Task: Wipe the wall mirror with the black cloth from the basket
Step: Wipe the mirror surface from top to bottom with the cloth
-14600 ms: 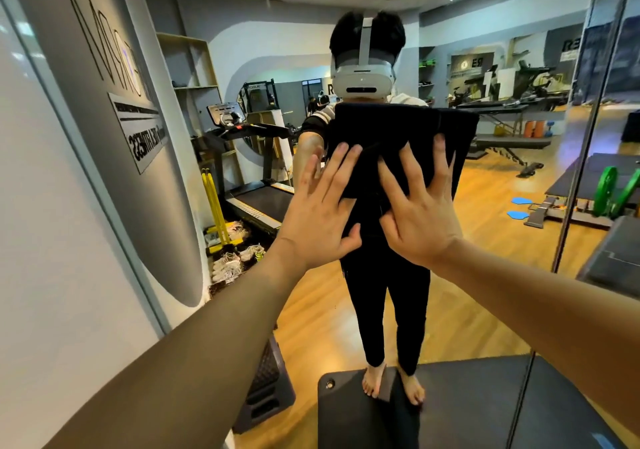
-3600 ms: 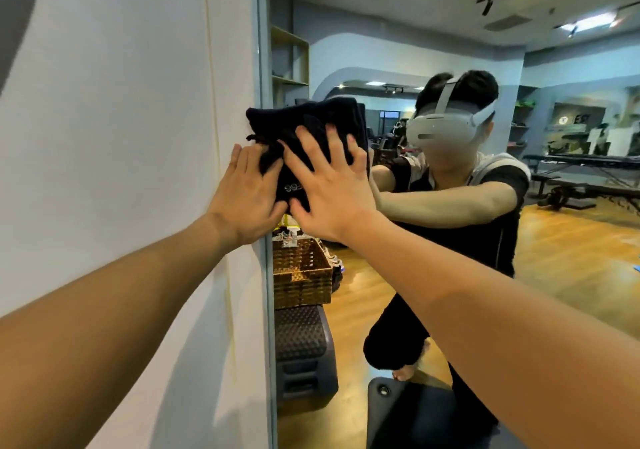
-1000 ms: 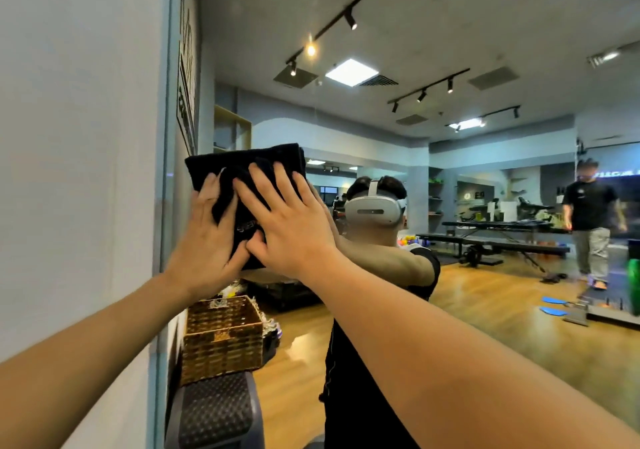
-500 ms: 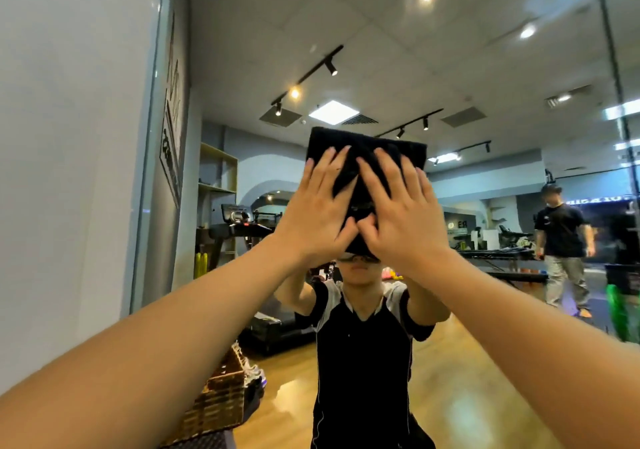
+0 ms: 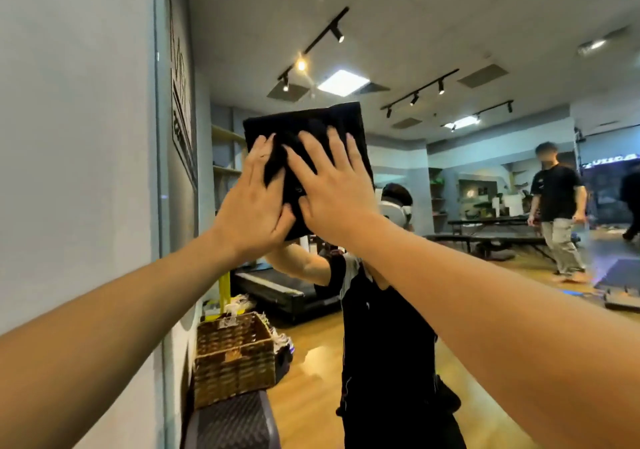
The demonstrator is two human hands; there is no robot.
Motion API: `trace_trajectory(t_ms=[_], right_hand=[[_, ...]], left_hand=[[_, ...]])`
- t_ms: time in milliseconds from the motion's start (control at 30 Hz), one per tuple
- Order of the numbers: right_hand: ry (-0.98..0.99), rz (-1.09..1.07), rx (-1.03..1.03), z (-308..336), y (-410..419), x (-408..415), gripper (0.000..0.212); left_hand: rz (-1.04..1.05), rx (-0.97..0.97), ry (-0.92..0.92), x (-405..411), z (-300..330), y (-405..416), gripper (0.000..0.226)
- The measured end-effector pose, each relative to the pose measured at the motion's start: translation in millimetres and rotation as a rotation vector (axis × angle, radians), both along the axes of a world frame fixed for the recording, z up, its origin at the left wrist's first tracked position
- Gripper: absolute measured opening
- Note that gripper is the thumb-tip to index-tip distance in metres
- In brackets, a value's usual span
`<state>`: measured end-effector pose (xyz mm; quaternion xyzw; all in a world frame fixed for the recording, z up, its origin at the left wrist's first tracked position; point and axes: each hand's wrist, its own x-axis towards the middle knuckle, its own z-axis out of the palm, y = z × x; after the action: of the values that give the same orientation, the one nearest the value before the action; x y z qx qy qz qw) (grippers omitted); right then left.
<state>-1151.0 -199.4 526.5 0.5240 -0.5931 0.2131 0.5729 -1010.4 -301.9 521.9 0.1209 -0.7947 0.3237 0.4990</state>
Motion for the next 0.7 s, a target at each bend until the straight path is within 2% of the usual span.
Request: trace_trajectory(t_ms=[200, 400, 700], right_hand=[[-0.01, -0.02, -0.063, -29, 53, -55, 0.072], [-0.034, -0.005, -0.2, -45, 119, -144, 0.067], [0.02, -0.032, -0.24, -51, 222, -270, 0.062]], left_hand=[[-0.097, -0.035, 0.008, -68, -23, 42, 0.079], [-0.198, -0.081, -0.004, -155, -30, 116, 0.079], [-0.182, -0.102, 0.047, -287, -44, 211, 0.078]])
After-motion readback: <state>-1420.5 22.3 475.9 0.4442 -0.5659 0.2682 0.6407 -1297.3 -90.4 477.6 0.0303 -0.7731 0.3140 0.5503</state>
